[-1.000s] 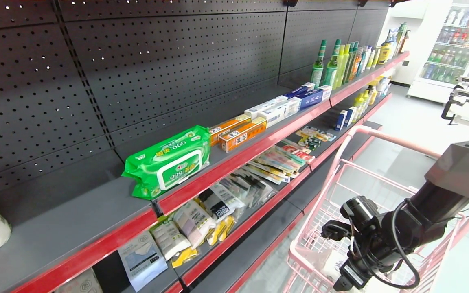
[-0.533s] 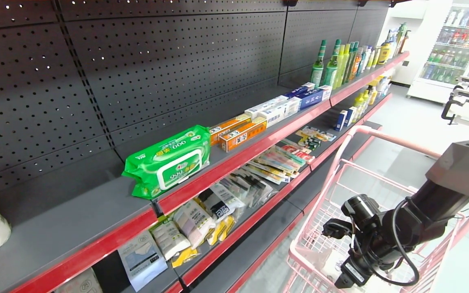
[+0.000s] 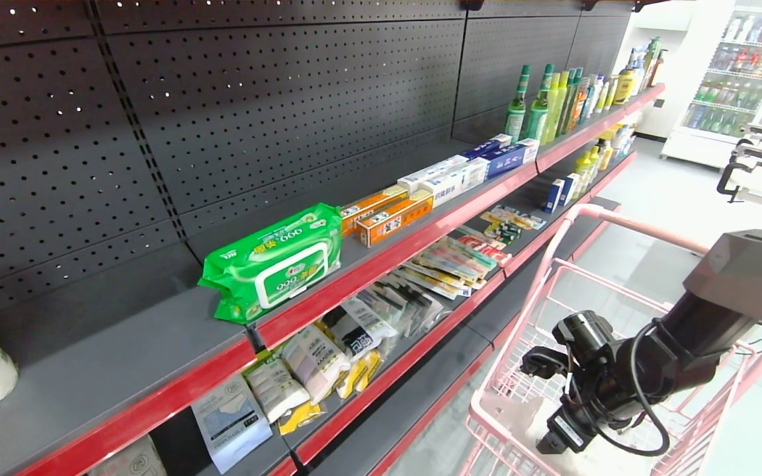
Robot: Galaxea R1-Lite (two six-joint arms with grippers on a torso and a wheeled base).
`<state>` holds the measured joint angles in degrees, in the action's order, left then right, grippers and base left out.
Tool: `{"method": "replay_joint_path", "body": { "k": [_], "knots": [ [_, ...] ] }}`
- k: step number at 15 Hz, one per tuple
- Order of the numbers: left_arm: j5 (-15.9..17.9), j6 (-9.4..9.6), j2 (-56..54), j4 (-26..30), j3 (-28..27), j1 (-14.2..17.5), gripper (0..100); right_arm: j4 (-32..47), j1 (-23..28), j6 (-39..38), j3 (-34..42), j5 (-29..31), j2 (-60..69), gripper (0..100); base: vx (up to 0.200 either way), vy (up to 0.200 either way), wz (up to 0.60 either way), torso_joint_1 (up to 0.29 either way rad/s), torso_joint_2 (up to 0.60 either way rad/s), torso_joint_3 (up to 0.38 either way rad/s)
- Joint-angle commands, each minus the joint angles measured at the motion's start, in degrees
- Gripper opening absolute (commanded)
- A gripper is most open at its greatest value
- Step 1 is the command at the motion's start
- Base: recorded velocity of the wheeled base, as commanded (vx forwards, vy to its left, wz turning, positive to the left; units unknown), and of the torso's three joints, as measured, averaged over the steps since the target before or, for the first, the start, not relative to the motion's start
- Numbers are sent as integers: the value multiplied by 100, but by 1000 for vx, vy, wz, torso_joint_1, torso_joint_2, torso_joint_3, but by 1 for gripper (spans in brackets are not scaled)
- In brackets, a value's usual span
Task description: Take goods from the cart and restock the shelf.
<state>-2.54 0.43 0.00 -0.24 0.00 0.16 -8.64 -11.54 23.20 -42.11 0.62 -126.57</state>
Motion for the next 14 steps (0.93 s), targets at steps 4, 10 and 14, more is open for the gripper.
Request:
{"method": "replay_joint_path", "body": {
  "k": [4, 10, 14],
  "knots": [
    [-1, 1, 0, -2, 0, 2, 100, -23, 21, 62, 45, 43, -69, 100, 0, 0, 0, 0, 0, 0],
    [-1, 1, 0, -2, 0, 2, 100, -23, 3, 62, 159, 35, -16, 100, 0, 0, 0, 0, 0, 0],
    [-10, 1, 0, -2, 0, 2, 100, -23, 3, 80, 124, 35, -34, 100, 0, 0, 0, -90, 231, 130]
  ]
}}
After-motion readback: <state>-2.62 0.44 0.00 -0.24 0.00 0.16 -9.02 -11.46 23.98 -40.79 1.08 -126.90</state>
